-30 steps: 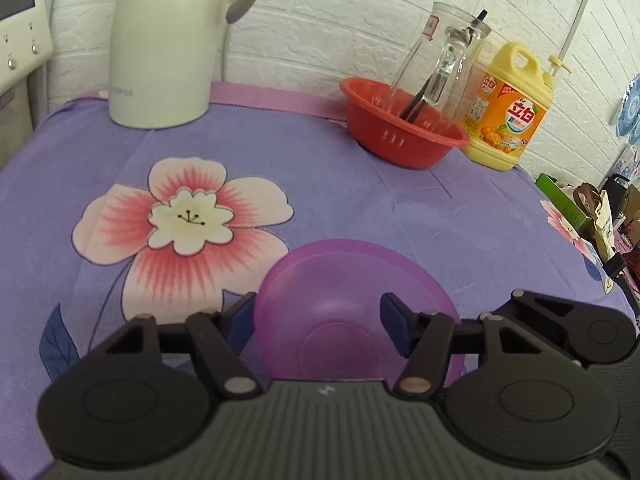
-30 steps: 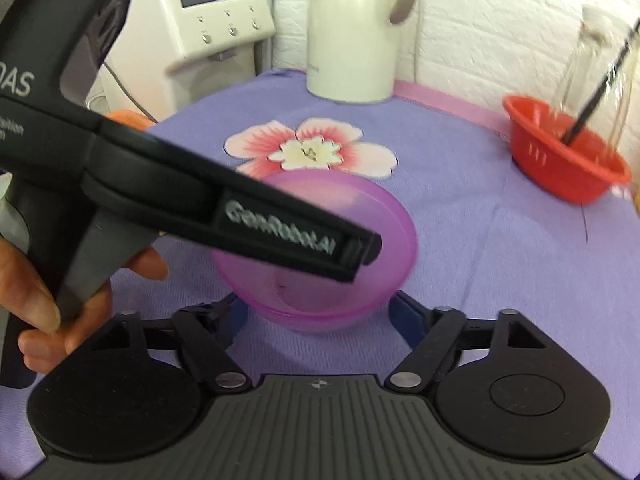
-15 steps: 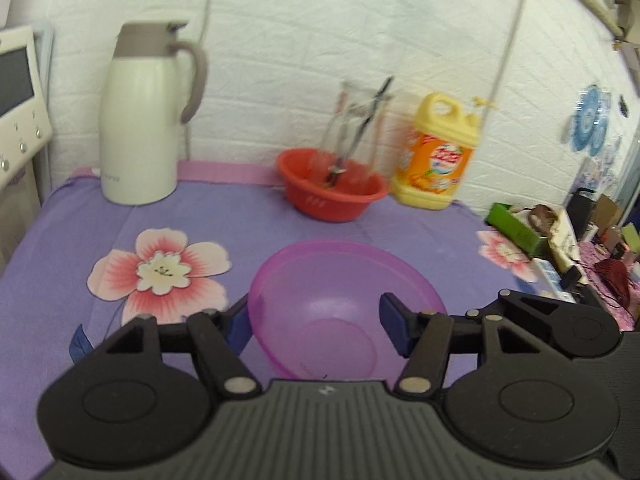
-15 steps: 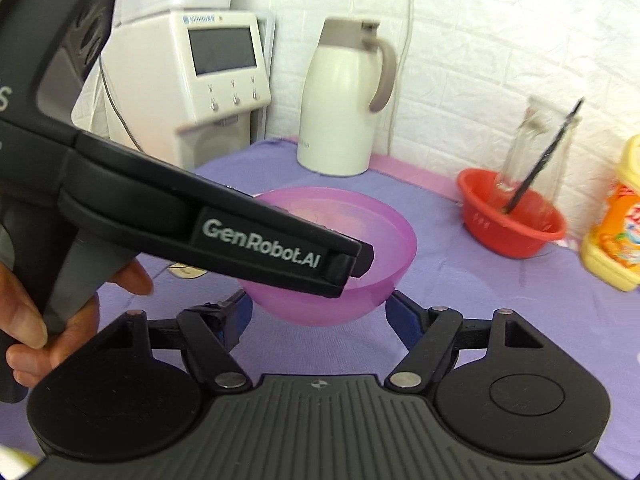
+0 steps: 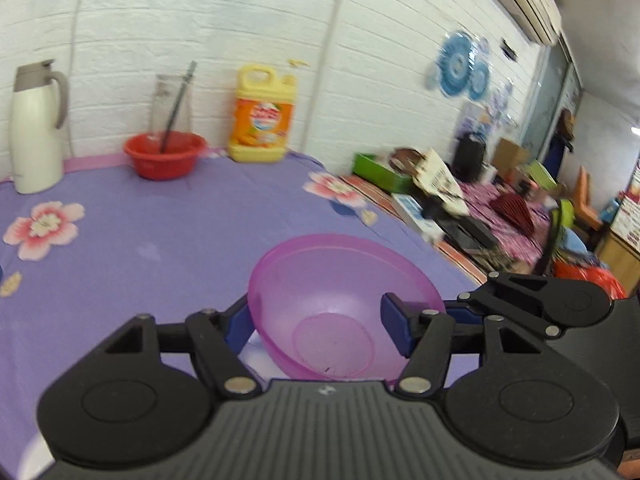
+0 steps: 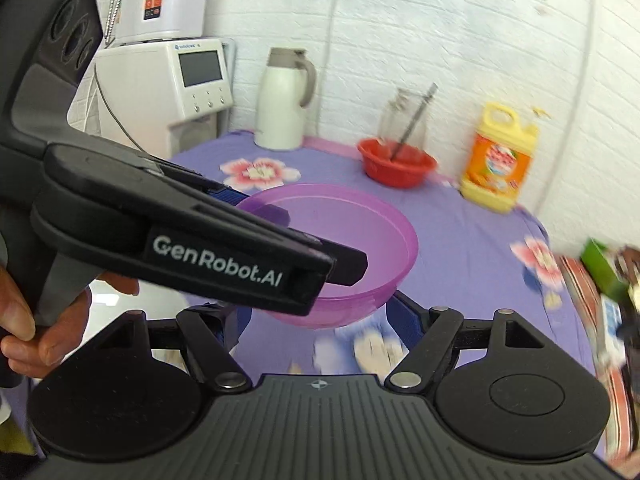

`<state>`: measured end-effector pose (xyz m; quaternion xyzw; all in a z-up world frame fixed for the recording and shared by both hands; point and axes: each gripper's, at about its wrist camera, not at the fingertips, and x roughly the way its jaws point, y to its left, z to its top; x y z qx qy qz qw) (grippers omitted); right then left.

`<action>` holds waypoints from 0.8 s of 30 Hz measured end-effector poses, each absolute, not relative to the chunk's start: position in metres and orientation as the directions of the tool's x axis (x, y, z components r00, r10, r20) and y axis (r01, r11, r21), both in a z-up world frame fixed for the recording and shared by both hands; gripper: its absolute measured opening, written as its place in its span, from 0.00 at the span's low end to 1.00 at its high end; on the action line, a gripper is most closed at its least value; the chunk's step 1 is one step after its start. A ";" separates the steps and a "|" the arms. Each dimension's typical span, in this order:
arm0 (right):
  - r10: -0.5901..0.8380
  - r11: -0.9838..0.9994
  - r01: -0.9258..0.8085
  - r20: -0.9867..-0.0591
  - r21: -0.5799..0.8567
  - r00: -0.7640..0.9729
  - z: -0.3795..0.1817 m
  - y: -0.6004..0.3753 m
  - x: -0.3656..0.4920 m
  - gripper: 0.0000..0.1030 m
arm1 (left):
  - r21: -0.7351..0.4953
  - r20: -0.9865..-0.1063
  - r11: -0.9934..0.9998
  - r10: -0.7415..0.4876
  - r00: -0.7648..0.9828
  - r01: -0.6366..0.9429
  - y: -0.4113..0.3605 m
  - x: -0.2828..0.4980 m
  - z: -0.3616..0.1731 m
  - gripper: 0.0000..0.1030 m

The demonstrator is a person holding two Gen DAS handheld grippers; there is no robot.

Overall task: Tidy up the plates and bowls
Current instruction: 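Lift the pink bowl with the left tool and lower it into the white bowl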

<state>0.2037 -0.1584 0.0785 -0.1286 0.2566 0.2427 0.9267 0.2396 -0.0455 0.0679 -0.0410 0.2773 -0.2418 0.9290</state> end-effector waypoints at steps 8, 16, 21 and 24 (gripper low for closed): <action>0.353 0.888 -0.459 -0.592 -0.032 0.724 0.035 -0.192 0.162 1.00 | -0.196 -0.559 0.867 -0.483 0.674 0.459 -0.088 0.205 0.025 0.63; 0.383 0.886 -0.464 -0.598 0.020 0.704 0.008 -0.202 0.161 1.00 | -0.154 -0.579 0.888 -0.437 0.688 0.434 -0.088 0.211 0.004 0.75; 0.390 0.891 -0.450 -0.606 0.058 0.694 0.007 -0.205 0.152 1.00 | -0.217 -0.556 0.880 -0.468 0.687 0.423 -0.068 0.214 0.009 0.82; 0.380 0.903 -0.425 -0.586 0.067 0.716 0.012 -0.214 0.138 1.00 | -0.250 -0.524 0.886 -0.464 0.714 0.392 -0.053 0.212 0.015 0.90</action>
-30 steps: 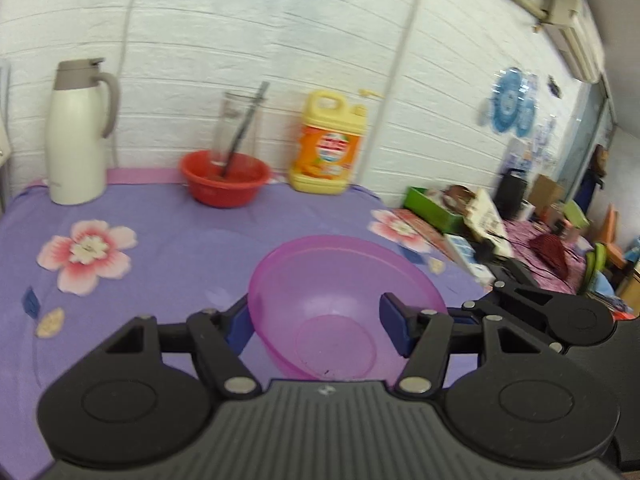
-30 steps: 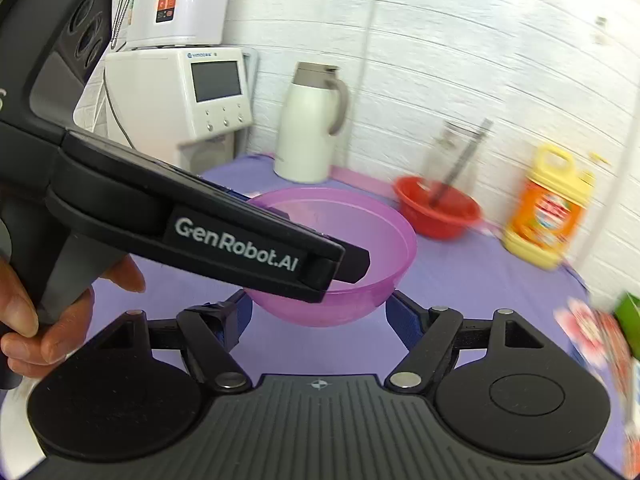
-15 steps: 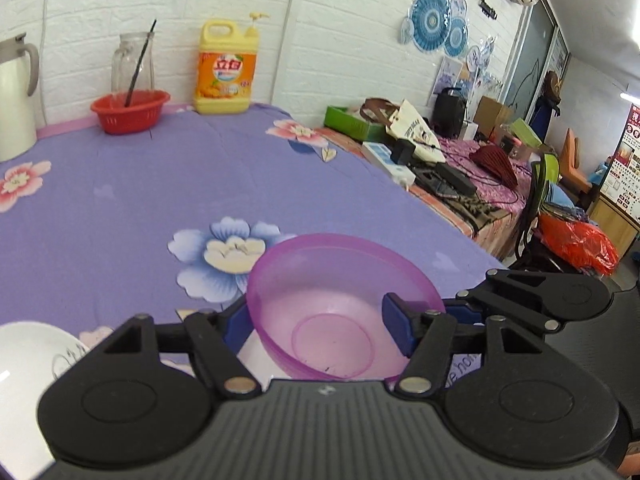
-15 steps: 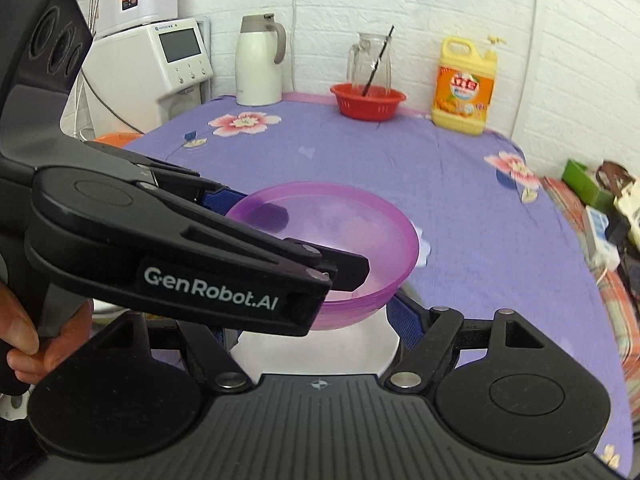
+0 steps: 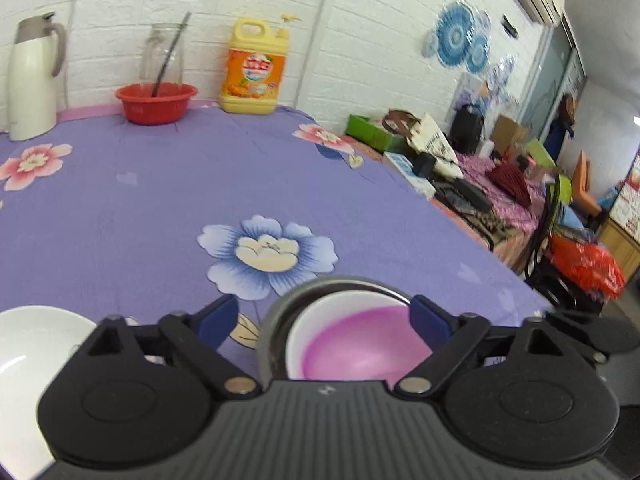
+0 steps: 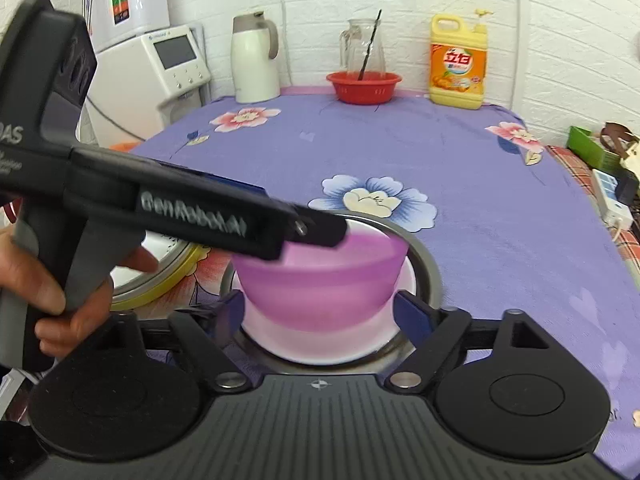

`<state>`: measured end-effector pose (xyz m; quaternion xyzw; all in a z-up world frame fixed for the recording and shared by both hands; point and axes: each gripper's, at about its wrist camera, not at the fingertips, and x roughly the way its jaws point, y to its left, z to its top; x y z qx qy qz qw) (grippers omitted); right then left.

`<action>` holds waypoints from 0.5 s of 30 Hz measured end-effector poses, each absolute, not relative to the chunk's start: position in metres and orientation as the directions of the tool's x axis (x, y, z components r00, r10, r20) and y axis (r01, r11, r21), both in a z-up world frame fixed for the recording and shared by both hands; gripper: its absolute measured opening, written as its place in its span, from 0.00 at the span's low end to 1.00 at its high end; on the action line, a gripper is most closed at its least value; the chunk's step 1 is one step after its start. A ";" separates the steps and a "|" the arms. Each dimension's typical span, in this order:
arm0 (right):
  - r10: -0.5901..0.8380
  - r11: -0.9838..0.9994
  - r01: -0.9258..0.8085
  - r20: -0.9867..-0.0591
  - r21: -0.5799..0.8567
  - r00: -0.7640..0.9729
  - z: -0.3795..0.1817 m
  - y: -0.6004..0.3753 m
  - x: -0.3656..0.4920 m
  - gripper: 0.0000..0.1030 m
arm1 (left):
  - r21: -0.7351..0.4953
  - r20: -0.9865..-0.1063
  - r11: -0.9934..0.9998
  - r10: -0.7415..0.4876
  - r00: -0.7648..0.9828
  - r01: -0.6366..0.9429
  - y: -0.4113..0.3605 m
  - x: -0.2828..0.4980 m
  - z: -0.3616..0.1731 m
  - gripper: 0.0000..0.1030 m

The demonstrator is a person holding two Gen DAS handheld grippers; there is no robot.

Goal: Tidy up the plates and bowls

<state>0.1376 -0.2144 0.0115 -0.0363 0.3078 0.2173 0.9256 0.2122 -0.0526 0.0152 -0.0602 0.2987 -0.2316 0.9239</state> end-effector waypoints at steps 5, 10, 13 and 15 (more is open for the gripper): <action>0.363 0.925 -0.364 -0.542 0.110 0.758 0.013 -0.237 0.107 1.00 | -0.276 -0.508 0.888 -0.460 0.728 0.369 -0.038 0.209 0.021 0.91; 0.324 0.945 -0.261 -0.468 0.197 0.822 0.017 -0.252 0.120 1.00 | -0.303 -0.537 0.888 -0.460 0.707 0.347 -0.037 0.216 0.012 0.91; 0.293 0.955 -0.224 -0.490 0.196 0.821 0.007 -0.253 0.144 1.00 | -0.319 -0.541 0.885 -0.465 0.701 0.341 -0.033 0.217 0.009 0.91; 0.265 0.964 -0.202 -0.532 0.174 0.805 -0.005 -0.254 0.156 1.00 | -0.322 -0.545 0.885 -0.463 0.699 0.335 -0.030 0.219 0.008 0.91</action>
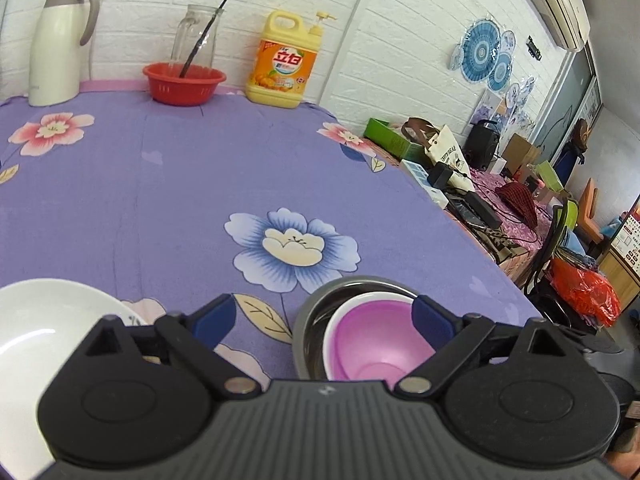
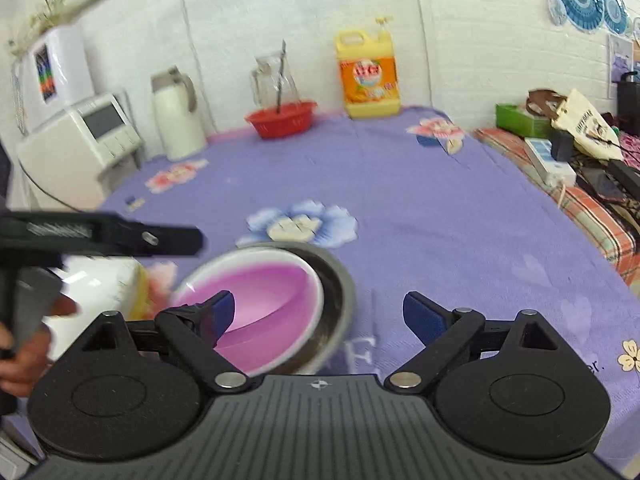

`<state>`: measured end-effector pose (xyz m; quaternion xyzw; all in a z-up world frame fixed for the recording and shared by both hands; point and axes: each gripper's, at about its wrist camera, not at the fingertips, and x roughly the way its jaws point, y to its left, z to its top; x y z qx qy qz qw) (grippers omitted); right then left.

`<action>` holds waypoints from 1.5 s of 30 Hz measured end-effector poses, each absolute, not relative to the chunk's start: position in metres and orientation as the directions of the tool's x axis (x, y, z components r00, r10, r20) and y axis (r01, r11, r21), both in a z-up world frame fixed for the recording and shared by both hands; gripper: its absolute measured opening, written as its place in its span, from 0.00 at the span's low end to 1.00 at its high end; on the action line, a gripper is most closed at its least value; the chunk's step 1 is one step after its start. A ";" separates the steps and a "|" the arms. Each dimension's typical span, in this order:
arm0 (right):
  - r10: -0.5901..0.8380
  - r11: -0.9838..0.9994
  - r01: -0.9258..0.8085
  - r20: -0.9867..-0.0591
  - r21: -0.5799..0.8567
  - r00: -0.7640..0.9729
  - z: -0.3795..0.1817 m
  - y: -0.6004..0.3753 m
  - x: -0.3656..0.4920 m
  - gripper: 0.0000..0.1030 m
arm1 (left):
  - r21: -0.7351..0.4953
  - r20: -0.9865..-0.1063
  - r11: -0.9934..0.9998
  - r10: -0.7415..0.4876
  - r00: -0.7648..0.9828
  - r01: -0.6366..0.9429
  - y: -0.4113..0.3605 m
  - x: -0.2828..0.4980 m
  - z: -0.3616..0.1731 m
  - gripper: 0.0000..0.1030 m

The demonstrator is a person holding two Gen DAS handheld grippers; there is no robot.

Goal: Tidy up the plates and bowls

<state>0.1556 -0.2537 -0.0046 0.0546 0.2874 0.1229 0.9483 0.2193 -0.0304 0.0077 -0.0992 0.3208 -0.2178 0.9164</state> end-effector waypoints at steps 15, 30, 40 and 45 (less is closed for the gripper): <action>0.247 0.966 -0.233 -0.642 0.109 0.725 -0.018 -0.240 0.186 1.00 | -0.121 -0.697 0.918 -0.350 0.626 0.378 -0.067 0.252 -0.013 0.91; 0.256 0.967 -0.183 -0.658 0.179 0.708 -0.034 -0.240 0.196 1.00 | -0.103 -0.723 0.922 -0.328 0.609 0.374 -0.082 0.260 -0.025 0.92; 0.239 0.971 -0.161 -0.640 0.179 0.730 -0.034 -0.238 0.192 1.00 | -0.126 -0.738 0.920 -0.337 0.584 0.371 -0.083 0.264 -0.029 0.94; 0.237 0.971 -0.163 -0.607 0.176 0.759 -0.028 -0.230 0.179 1.00 | -0.148 -0.732 0.913 -0.360 0.578 0.381 -0.077 0.260 -0.026 0.94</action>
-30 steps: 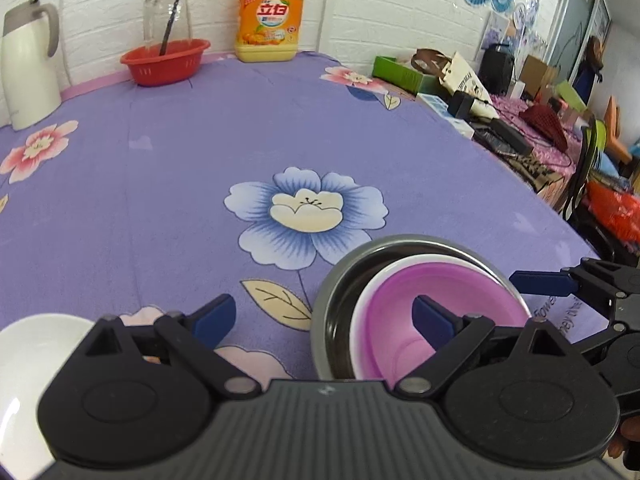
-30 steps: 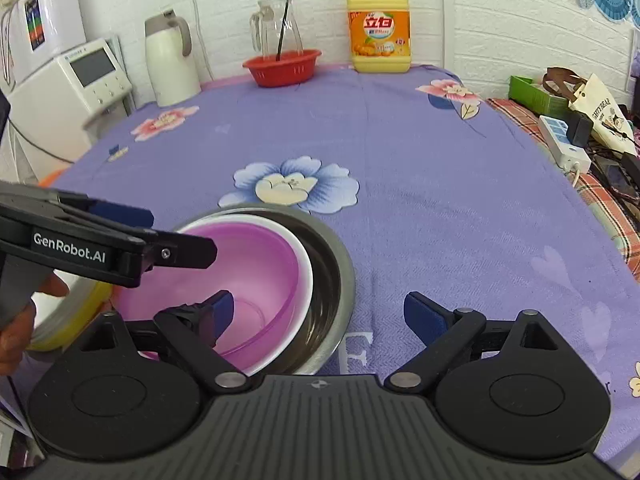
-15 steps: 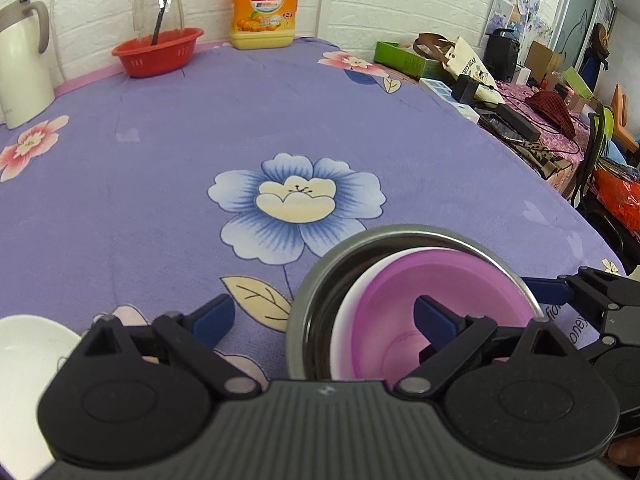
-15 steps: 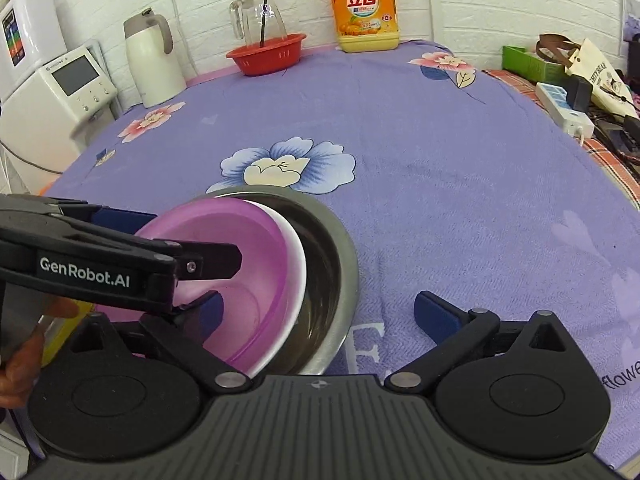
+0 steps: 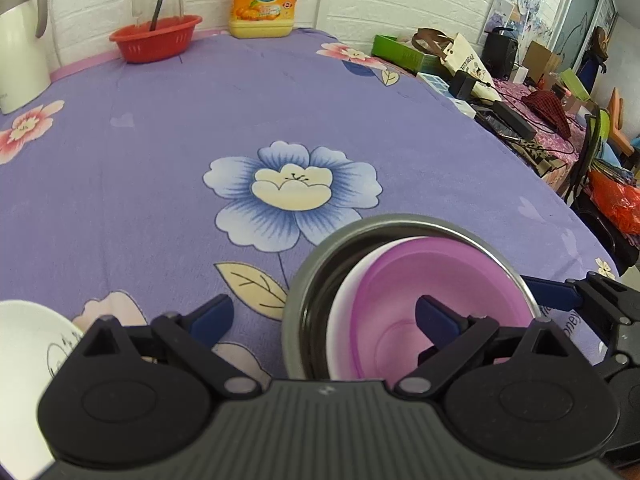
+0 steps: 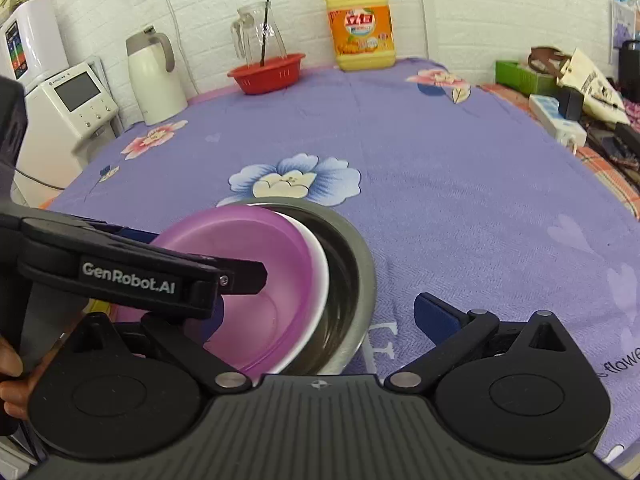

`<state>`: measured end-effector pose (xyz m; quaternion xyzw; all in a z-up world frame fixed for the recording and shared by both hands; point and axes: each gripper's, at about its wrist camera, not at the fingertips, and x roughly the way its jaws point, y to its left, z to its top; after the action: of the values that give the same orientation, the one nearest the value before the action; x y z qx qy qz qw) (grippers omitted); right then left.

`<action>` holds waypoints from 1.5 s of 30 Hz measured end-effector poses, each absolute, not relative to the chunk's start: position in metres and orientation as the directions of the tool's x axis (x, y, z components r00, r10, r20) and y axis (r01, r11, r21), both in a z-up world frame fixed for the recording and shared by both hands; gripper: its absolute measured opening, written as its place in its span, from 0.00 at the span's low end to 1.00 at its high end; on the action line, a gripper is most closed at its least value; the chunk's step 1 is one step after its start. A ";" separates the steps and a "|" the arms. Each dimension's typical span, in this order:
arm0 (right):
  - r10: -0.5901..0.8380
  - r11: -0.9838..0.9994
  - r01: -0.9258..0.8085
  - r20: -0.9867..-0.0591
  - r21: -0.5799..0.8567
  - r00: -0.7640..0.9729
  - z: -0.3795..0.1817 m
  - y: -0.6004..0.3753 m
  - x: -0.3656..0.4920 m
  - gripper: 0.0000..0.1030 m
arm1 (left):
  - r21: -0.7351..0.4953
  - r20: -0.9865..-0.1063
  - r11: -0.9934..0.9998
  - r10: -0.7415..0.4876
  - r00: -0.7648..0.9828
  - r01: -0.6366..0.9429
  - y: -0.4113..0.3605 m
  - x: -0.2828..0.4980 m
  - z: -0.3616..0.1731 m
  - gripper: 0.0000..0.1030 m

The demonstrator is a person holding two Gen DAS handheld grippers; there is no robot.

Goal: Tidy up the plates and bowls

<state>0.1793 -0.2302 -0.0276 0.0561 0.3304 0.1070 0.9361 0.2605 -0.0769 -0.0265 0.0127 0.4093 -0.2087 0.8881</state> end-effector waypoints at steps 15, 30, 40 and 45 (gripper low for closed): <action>0.279 0.954 -0.153 -0.572 0.259 0.771 -0.037 -0.229 0.174 1.00 | -0.229 -0.731 0.880 -0.437 0.524 0.415 -0.077 0.258 -0.033 0.90; 0.299 0.947 -0.177 -0.533 0.268 0.791 -0.040 -0.223 0.169 1.00 | -0.280 -0.707 0.869 -0.473 0.525 0.407 -0.085 0.250 -0.031 0.68; 0.227 0.968 -0.131 -0.533 0.213 0.815 -0.015 -0.213 0.160 1.00 | -0.333 -0.639 0.847 -0.526 0.561 0.414 -0.064 0.238 -0.004 0.68; 0.296 0.955 -0.237 -0.491 0.179 0.820 0.005 -0.175 0.161 1.00 | -0.298 -0.600 0.894 -0.447 0.663 0.334 -0.009 0.219 0.019 0.68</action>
<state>0.1611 -0.1745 0.0046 0.0552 0.2657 0.1399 0.9523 0.2195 -0.0093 0.0191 -0.0811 0.3496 -0.2151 0.9083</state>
